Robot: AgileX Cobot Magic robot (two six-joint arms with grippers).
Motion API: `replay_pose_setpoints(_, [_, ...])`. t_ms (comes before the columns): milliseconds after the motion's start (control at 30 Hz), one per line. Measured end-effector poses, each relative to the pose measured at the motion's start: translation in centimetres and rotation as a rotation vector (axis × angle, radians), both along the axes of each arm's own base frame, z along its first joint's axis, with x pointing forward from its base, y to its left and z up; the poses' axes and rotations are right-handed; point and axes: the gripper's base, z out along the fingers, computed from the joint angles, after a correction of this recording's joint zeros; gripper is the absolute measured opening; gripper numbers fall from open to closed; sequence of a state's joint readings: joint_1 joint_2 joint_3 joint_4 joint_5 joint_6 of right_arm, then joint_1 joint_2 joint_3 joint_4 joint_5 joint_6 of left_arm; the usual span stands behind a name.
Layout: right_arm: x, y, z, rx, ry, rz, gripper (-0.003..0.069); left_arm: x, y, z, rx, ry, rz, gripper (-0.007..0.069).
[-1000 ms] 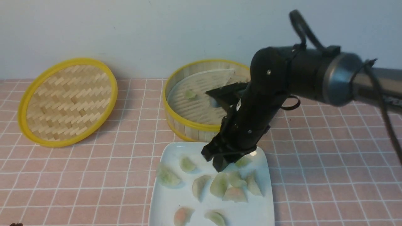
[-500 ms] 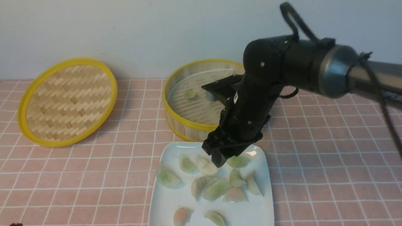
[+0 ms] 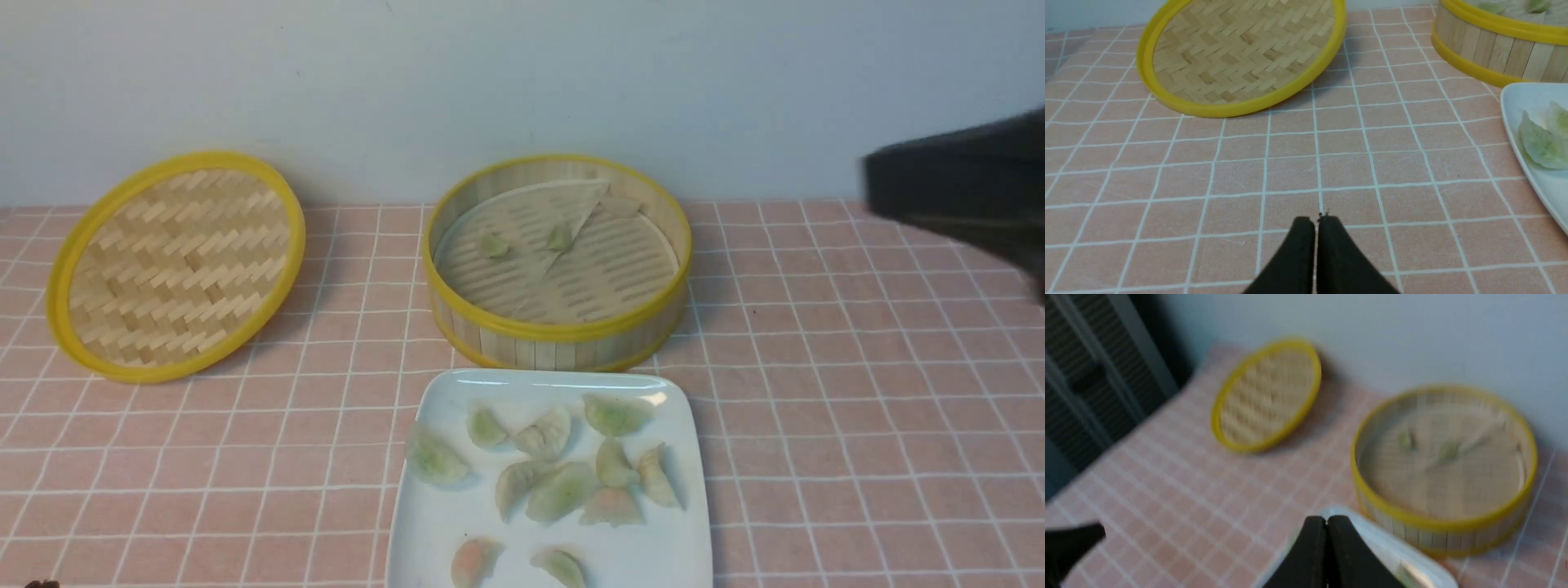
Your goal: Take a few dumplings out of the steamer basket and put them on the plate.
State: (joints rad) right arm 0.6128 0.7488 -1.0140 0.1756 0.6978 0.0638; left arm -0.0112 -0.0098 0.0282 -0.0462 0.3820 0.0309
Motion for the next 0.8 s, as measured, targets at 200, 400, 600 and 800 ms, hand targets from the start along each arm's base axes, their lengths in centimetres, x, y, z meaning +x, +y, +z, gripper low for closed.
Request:
replay_pose_setpoints(200, [-6.5,-5.0,-5.8,0.218,-0.240,-0.040,-0.0015,0.0,0.0,0.0,0.000,0.000,0.000,-0.0006])
replay_pose_setpoints(400, [-8.3,-6.4,-10.0,0.211,-0.286,-0.052,-0.0015,0.0,0.0,0.0,0.000,0.000,0.000,-0.0006])
replay_pose_setpoints(600, [-9.3,-7.4,-11.6,0.187,-0.388,-0.071,-0.0015,0.0,0.0,0.0,-0.001,-0.001,0.000,-0.0006])
replay_pose_setpoints(800, [-9.1,-7.5,-11.9,0.108,-0.429,-0.089,-0.0013,0.0,0.0,0.0,-0.001,-0.002,0.000,-0.0006])
